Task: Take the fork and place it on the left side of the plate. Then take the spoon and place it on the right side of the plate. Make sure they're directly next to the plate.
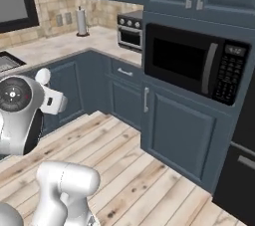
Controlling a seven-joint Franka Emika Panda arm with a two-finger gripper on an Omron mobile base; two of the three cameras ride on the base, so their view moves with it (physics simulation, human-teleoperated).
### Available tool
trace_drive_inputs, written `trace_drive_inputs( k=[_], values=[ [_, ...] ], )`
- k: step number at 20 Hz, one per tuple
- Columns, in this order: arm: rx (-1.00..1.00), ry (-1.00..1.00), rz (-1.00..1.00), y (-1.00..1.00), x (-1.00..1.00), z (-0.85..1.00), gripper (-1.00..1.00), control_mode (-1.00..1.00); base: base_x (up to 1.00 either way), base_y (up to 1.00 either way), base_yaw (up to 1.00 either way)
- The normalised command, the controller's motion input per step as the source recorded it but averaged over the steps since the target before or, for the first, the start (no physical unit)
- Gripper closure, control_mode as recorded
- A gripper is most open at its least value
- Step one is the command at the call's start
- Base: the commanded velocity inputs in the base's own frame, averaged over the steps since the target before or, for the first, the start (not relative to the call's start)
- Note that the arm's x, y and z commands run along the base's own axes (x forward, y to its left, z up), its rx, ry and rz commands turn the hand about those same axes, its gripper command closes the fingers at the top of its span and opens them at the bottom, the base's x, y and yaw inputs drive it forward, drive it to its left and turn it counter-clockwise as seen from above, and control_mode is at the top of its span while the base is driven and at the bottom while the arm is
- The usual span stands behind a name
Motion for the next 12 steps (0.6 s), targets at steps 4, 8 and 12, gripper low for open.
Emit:
trace_drive_inputs(
  k=[4,8,12],
  values=[
    [0.0,0.0,0.0,0.0,0.0,0.0,1.0,1.0,-0.68,-0.62,0.34],
    [0.0,0.0,0.0,0.0,0.0,0.0,1.0,1.0,-0.01,-0.77,0.4],
    [0.0,0.0,0.0,0.0,0.0,0.0,1.0,1.0,-0.04,-0.75,0.4]
  ],
)
